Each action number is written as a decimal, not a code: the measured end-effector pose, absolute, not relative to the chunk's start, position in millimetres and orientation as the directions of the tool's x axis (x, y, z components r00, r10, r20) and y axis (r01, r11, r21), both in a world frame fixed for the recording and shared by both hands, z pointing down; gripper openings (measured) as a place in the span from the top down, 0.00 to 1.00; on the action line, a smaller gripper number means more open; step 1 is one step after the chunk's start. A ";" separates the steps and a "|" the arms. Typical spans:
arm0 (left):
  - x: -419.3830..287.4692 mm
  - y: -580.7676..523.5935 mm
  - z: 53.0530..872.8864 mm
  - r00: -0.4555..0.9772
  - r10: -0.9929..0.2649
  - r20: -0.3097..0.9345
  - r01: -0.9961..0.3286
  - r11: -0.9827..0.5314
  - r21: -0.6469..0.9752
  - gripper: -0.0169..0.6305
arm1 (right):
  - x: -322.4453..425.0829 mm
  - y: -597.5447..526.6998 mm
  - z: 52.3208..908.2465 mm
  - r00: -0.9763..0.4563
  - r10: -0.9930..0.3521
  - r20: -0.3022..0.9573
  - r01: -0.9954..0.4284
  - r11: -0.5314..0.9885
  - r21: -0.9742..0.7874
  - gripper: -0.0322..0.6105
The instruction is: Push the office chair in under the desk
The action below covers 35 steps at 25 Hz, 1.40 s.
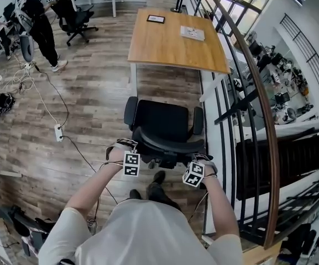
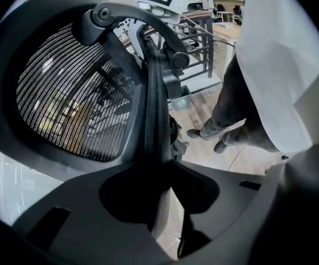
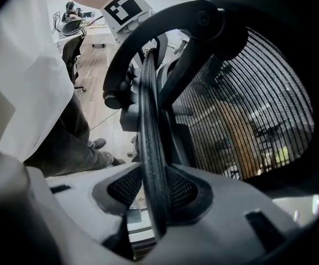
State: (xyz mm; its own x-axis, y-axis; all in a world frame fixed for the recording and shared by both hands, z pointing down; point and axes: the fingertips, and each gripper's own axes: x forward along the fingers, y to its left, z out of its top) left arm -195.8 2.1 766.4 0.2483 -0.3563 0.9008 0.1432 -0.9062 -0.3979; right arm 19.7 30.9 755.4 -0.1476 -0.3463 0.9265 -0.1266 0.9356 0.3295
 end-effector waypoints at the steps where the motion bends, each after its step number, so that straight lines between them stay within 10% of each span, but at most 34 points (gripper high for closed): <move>1: -194.6 -3.2 765.6 0.247 -0.354 0.902 0.142 -0.908 -0.395 0.81 | 20.9 25.7 754.7 -0.148 -0.342 0.928 -0.125 0.937 0.325 0.74; 35: -107.1 -225.8 768.9 0.145 -0.355 0.924 0.060 -0.929 -0.366 0.81 | 106.8 -207.7 750.4 -0.214 -0.389 0.896 -0.050 0.920 0.388 0.74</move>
